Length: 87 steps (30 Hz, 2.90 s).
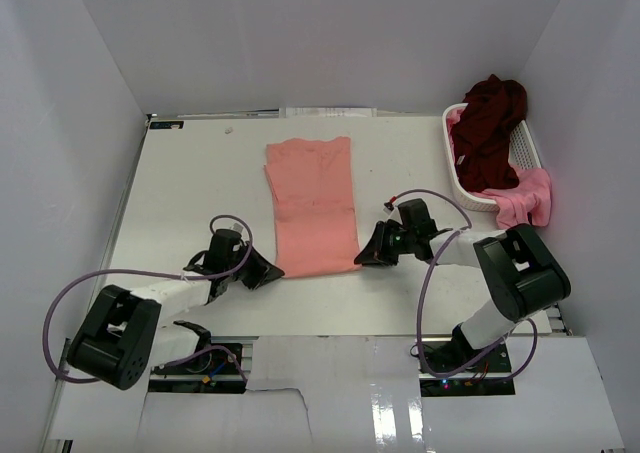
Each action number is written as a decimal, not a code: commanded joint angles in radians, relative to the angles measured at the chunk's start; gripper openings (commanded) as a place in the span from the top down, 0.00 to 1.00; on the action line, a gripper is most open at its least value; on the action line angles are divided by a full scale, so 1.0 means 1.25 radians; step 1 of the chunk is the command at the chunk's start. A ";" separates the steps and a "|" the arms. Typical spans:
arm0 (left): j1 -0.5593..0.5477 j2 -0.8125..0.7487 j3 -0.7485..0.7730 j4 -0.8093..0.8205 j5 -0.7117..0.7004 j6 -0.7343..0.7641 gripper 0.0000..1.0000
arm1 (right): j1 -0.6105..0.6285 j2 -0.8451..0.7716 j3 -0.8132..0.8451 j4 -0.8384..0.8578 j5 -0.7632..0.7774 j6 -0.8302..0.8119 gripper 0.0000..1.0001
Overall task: Fold and stack the t-shirts
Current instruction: Grab one side of the 2/3 rectangular tshirt with both arms, then fold the long partially folded tshirt into a neat square
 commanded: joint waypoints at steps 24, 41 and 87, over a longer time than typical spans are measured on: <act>-0.058 -0.240 0.141 -0.392 0.053 0.000 1.00 | 0.118 -0.324 0.073 -0.440 0.071 -0.046 0.92; -0.043 -0.170 0.400 -0.513 0.032 0.050 1.00 | 0.113 -0.180 0.277 -0.515 0.049 -0.074 0.92; 0.106 0.201 0.783 -0.466 0.092 0.123 1.00 | -0.028 0.120 0.699 -0.603 -0.062 -0.014 0.92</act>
